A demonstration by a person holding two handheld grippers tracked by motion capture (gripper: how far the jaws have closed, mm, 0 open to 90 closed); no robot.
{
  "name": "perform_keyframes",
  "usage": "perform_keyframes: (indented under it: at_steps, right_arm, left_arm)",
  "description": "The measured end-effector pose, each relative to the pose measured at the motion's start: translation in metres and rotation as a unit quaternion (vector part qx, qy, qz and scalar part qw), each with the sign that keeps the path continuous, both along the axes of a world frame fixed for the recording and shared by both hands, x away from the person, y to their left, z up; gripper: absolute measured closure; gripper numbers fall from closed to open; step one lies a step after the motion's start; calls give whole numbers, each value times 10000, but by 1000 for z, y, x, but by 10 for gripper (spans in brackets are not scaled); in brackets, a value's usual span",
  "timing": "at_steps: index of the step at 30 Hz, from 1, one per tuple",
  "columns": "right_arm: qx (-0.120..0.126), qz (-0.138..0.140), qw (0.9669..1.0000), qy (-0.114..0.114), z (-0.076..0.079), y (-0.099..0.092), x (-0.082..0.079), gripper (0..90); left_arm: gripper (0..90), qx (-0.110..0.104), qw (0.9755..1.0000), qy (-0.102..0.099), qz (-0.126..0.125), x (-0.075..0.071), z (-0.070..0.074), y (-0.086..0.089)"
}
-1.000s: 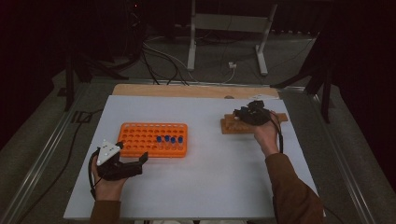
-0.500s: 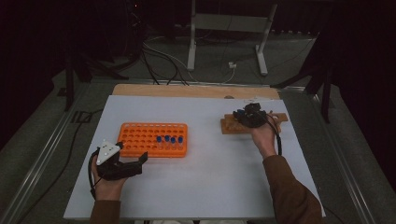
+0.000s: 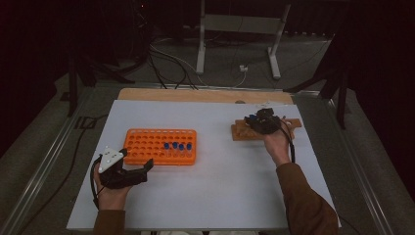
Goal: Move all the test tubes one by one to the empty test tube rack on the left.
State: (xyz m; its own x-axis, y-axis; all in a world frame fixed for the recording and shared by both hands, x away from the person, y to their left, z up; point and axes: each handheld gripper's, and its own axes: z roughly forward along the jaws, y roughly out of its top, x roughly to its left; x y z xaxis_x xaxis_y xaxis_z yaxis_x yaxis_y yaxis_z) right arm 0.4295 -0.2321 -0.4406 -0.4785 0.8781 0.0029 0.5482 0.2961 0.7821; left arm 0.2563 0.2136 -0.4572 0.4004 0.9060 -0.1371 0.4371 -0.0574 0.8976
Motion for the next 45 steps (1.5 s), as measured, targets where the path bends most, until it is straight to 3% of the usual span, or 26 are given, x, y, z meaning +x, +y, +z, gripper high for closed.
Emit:
perform_keyframes:
  at_steps: [14, 33, 45]
  right_arm:
    - [31, 16, 9997, -225, 22, -6, -7, 756]
    - [-88, 236, 9975, -656, 56, -2, -24, 756]
    - [-101, 541, 9964, -644, 65, 8, -38, 756]
  left_arm:
    - [7, 116, 9998, -77, -150, -1, 0, -5]
    - [7, 104, 9998, -107, -126, -1, 0, -4]
    - [7, 102, 9998, -110, -125, -1, 1, -4]
